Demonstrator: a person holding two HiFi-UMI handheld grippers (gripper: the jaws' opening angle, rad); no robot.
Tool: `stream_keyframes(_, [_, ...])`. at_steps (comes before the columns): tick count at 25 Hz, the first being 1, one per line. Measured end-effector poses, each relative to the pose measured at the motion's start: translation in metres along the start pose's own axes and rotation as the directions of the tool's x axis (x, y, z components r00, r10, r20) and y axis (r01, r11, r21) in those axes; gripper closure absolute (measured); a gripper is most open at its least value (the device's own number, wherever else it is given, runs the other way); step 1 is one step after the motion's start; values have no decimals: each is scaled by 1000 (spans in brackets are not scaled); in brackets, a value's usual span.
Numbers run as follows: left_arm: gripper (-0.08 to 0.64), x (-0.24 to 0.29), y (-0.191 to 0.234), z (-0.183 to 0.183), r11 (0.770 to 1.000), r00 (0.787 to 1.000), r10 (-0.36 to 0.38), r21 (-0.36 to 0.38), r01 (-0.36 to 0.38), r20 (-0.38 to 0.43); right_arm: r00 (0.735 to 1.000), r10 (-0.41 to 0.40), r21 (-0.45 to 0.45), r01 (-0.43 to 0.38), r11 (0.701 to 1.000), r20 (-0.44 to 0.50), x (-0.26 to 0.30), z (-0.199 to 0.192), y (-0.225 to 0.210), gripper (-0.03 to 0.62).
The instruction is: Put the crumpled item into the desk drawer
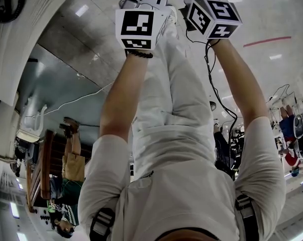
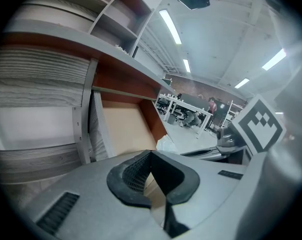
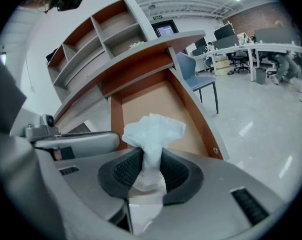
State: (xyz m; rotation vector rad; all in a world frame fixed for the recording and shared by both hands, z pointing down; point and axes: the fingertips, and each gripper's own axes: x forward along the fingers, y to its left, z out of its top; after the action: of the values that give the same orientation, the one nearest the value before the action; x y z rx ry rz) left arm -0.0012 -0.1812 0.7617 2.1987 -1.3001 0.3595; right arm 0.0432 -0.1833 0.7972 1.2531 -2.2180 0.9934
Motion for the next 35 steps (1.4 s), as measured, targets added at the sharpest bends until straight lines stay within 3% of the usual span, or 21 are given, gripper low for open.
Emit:
stream_keyframes(31, [558,2,-2,4,1000,1000,-11,1,11,4,1000,10,44,-11,999,22,-3,2,-1,449])
stream_keyframes(35, [558,0,-4,5,1000,1000,-11,6,11,4,999,-7,51,5,999,45,-11,5,-1,512])
